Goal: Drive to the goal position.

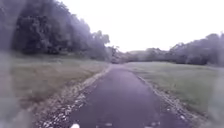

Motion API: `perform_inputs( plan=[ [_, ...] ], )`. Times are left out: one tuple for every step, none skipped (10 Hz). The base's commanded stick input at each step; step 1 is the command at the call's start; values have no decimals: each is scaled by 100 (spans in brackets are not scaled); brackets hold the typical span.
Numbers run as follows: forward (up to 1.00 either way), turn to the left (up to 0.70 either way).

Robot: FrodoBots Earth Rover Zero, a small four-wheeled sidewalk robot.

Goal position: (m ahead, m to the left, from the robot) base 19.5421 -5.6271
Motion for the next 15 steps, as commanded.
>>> perform_inputs(
  plan=[
    [70,0],
    [70,0],
    [70,0],
    [70,0],
    [70,0],
    [70,0],
    [70,0],
    [70,0],
    [70,0],
    [70,0],
    [70,0],
    [70,0],
    [70,0],
    [70,0],
    [70,0]
  ],
)
